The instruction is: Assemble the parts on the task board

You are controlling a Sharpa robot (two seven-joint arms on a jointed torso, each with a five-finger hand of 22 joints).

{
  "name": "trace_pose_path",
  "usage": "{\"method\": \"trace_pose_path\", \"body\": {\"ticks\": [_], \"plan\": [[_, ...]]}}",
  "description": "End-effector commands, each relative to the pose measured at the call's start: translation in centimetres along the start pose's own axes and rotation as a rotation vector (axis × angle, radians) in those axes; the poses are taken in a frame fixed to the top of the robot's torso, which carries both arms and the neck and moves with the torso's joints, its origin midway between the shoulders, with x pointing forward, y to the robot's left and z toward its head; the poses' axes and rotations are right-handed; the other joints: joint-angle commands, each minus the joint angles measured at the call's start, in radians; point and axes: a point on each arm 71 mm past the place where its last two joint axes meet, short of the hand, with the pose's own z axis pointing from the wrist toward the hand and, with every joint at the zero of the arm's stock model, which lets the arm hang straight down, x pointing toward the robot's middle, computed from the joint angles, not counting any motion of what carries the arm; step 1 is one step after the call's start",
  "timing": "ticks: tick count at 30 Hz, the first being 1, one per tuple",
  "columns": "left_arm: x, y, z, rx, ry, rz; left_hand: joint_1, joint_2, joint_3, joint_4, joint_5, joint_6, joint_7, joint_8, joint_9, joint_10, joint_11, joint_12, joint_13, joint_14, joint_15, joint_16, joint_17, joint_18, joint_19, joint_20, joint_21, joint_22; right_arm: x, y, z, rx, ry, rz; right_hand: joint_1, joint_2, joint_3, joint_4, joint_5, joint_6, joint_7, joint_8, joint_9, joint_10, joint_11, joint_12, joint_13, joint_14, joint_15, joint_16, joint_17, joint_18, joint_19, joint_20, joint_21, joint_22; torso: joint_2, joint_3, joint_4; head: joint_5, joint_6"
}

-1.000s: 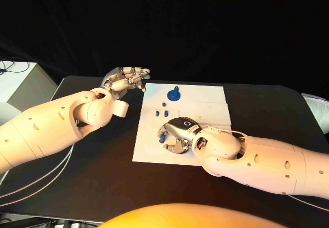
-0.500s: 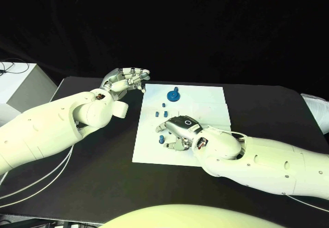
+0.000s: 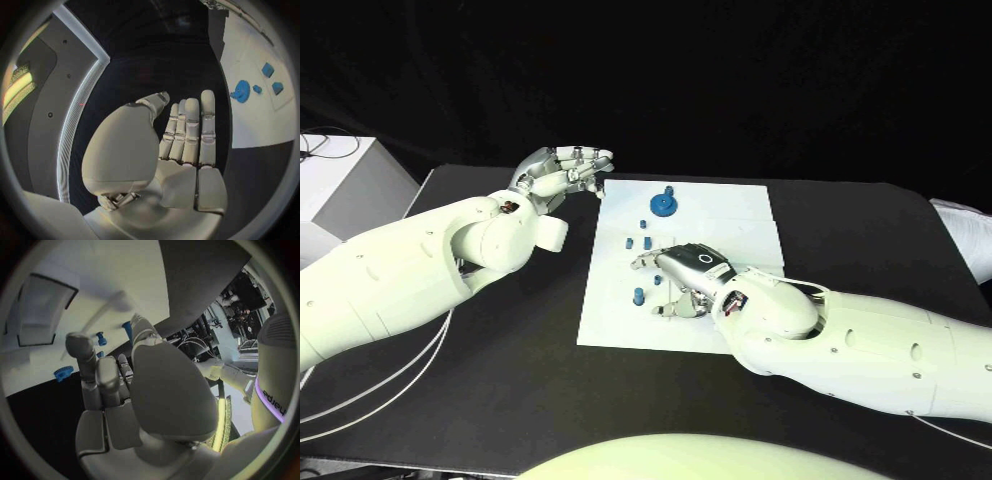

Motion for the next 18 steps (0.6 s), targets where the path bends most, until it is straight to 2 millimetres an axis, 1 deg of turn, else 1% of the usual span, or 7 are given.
{"method": "trace_pose_path", "body": {"ticks": [1,4,6,7,8,14,18], "plan": [[0.2,-0.1,0.0,0.005,0.016,-0.010,0.006,0.000,-0.005,0.001,0.005,0.003,0.006,0.007,-0.002,0.007,-0.001,-0.006,-0.001,0.006,0.003,-0.005,0.000,0.007,0.006,-0.002,-0.005,-0.001,-0.9,-0.2,-0.6,-0.009,-0.023,0.043,-0.006,-0.011,-0.023,0.001,0.005,-0.011,-0.002,-0.003,-0.003,-0.007,0.002,-0.001,0.001,-0.008,-0.001,-0.003,-0.005,0.014,-0.007,0.000,-0.008,-0.006,-0.001,0.0002,-0.0016,-0.006,0.008],[0.0,0.0,0.0,0.005,0.013,-0.008,0.006,0.000,-0.005,0.001,0.005,0.003,0.006,0.007,-0.002,0.007,-0.001,-0.006,-0.001,0.006,0.003,-0.005,0.000,0.007,0.006,-0.002,-0.005,-0.001,-2.5,-1.1,-1.4,-0.004,-0.056,0.114,-0.016,0.002,-0.027,0.000,0.004,0.038,0.005,0.010,0.008,0.059,-0.003,0.010,0.007,-0.005,-0.003,0.003,0.002,0.014,-0.003,-0.001,-0.003,-0.001,-0.002,0.0007,-0.0038,-0.014,0.013],[0.0,0.0,0.0,0.005,0.011,-0.008,0.006,0.000,-0.005,0.001,0.005,0.003,0.006,0.007,-0.002,0.007,-0.001,-0.006,-0.001,0.006,0.003,-0.005,0.000,0.007,0.006,-0.002,-0.005,-0.001,-3.5,-1.8,-1.8,0.004,-0.074,0.162,-0.016,0.038,0.008,-0.002,-0.007,0.108,0.021,0.028,0.022,0.229,-0.019,0.039,0.021,0.000,-0.015,0.007,0.008,0.013,0.003,-0.009,0.003,0.005,-0.001,0.0005,-0.0038,-0.018,0.017],[-0.1,0.0,0.0,0.004,0.009,-0.007,0.006,0.000,-0.005,0.001,0.005,0.003,0.006,0.007,-0.002,0.007,-0.001,-0.006,-0.001,0.006,0.003,-0.005,0.000,0.007,0.006,-0.002,-0.005,-0.001,-4.4,-2.5,-2.3,0.020,-0.087,0.208,-0.021,0.081,0.042,-0.008,-0.020,0.140,0.035,0.043,0.026,0.338,-0.047,0.079,0.029,0.005,-0.036,0.009,0.011,0.011,0.010,-0.026,0.013,0.015,-0.002,0.0009,-0.0048,-0.023,0.021],[-0.1,0.0,0.0,0.004,0.008,-0.007,0.008,0.000,-0.005,0.001,0.005,0.004,0.006,0.007,-0.002,0.008,-0.001,-0.007,-0.001,0.007,0.002,-0.006,0.000,0.007,0.007,-0.002,-0.006,-0.001,-5.1,-3.1,-2.6,0.034,-0.095,0.239,-0.025,0.096,0.064,-0.010,-0.024,0.167,0.036,0.056,0.028,0.433,-0.062,0.110,0.035,0.007,-0.051,0.005,0.007,0.011,0.012,-0.041,0.011,0.015,-0.002,0.0012,-0.0057,-0.027,0.025],[-0.2,0.2,0.1,0.001,0.008,-0.008,0.008,0.000,-0.005,0.001,0.005,0.004,0.006,0.007,-0.002,0.008,-0.001,-0.007,-0.001,0.007,0.002,-0.006,0.000,0.007,0.007,-0.002,-0.006,-0.001,-7.9,-7.9,-4.8,0.188,-0.117,0.377,-0.065,0.092,0.148,-0.006,-0.020,0.270,0.020,0.100,0.035,0.637,-0.091,0.130,0.042,0.038,-0.075,0.022,0.059,-0.004,0.053,-0.061,0.090,0.088,-0.009,0.0042,-0.0143,-0.053,0.035],[-0.1,0.4,0.0,-0.004,0.010,-0.010,0.016,0.005,-0.002,-0.002,0.007,0.005,0.005,0.008,-0.002,0.011,-0.003,-0.007,-0.001,0.008,0.001,-0.006,0.001,0.007,0.008,-0.003,-0.006,-0.001,-8.4,-10.9,-6.7,0.337,-0.086,0.435,-0.199,0.084,0.167,-0.008,0.017,0.282,-0.004,0.107,0.042,0.750,-0.119,0.188,0.117,0.073,-0.098,0.084,0.206,-0.026,0.091,-0.085,0.204,0.190,-0.012,0.0066,-0.0175,-0.070,0.038]]}}
